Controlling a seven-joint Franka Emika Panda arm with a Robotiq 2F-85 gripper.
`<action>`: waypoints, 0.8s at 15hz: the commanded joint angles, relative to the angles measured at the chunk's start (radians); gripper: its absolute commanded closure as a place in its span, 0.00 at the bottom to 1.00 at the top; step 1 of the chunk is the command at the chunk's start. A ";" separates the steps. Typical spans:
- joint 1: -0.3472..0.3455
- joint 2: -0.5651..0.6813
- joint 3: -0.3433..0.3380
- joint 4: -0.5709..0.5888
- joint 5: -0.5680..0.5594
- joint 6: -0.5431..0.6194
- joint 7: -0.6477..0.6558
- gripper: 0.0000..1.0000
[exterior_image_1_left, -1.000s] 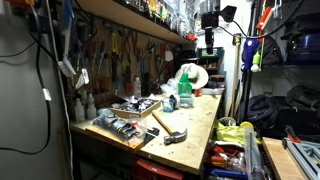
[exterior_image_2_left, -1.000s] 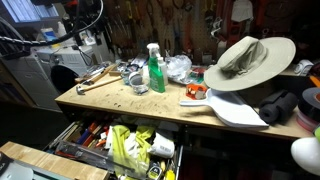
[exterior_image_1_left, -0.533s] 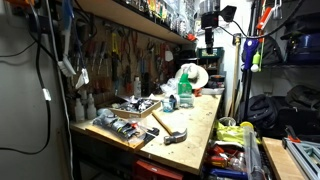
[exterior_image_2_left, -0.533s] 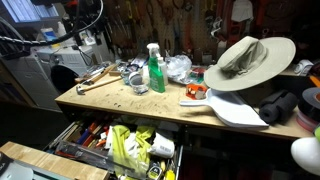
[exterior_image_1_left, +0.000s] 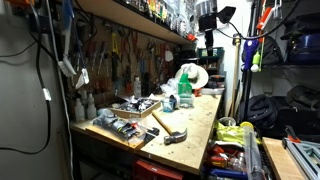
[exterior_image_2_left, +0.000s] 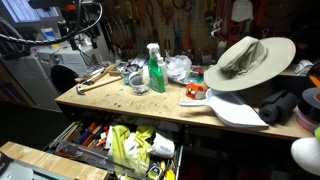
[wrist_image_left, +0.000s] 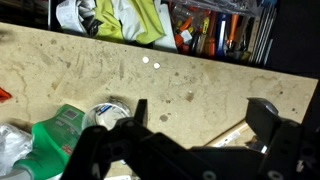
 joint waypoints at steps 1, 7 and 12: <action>0.012 -0.029 0.005 -0.052 -0.033 -0.017 -0.055 0.00; 0.011 -0.093 0.032 -0.200 -0.084 0.012 -0.025 0.00; -0.050 -0.148 -0.005 -0.342 -0.161 0.028 0.058 0.00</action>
